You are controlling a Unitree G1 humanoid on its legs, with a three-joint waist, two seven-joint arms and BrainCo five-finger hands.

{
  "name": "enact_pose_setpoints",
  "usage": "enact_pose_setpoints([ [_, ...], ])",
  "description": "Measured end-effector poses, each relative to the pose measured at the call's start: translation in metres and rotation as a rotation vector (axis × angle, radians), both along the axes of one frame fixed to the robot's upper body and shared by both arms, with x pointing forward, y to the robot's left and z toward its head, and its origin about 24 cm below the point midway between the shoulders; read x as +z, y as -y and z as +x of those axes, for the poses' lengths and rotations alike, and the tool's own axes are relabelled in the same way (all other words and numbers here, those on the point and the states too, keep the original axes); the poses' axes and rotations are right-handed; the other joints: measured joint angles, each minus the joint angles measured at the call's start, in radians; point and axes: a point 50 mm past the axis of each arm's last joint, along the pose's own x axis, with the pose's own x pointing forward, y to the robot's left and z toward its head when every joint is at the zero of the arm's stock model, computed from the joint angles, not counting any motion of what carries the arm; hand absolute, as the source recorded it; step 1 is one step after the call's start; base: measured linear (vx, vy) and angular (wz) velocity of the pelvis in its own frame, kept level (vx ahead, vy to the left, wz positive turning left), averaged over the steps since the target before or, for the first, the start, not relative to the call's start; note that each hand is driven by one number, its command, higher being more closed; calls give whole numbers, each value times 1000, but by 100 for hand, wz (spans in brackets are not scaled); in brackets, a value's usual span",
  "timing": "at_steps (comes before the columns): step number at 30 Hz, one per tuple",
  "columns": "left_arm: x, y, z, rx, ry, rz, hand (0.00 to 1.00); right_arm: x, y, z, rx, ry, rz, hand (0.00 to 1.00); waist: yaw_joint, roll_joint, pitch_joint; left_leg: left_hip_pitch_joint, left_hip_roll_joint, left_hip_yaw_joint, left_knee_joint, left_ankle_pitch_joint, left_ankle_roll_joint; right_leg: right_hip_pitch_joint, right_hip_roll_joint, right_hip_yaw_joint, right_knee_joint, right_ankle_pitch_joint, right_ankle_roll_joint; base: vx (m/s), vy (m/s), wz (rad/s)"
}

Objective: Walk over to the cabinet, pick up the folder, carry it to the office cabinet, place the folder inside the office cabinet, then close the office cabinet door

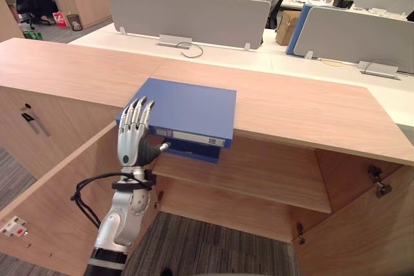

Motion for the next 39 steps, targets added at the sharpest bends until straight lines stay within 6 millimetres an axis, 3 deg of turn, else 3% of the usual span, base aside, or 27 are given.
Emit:
enact_pose_setpoints([
  [10, 6, -2, 21, -12, 6, 161, 0, 0, 0, 4, 3, 15, -3, 0, -13, -5, 9, 10, -1, 11, 0, -9, 0, 12, -2, 4, -17, 0, 0, 3, -1, -1],
  [24, -17, -10, 45, -7, -138, 332, 0, 1, 1, 9, -10, 26, -7, 0, -34, -4, 12, 14, 0, 27, 0, -18, -2, 12, -3, 16, -20, 0, 0, 1, 0, -2],
  [25, -17, -11, 47, -4, -147, 347, 100, 1, 1, 9, -2, 26, -9, 0, -35, -4, 14, 17, 1, 32, 0, -20, -2, 12, -3, 21, -20, 0, 0, -4, 4, -10],
  [29, -17, -17, 52, 8, -161, 389, 100, 1, 1, 11, 7, 31, -12, 0, -38, -1, 27, 28, 3, 49, 0, -26, -3, 12, -4, 39, -20, 0, 0, -14, 6, -14],
  [33, -2, -14, 68, 9, -121, 418, 100, 1, 1, 14, 8, 37, -12, 0, -43, 0, 34, 29, 0, 49, 0, -27, -3, 13, -6, 39, -19, 0, 0, 0, 0, 0],
  [39, 8, -10, 73, 7, -66, 442, 100, 2, 1, 18, 11, 47, -12, 0, -53, 0, 39, 29, -3, 53, 0, -28, -3, 14, -9, 39, -20, 0, 0, 0, 0, 0],
])
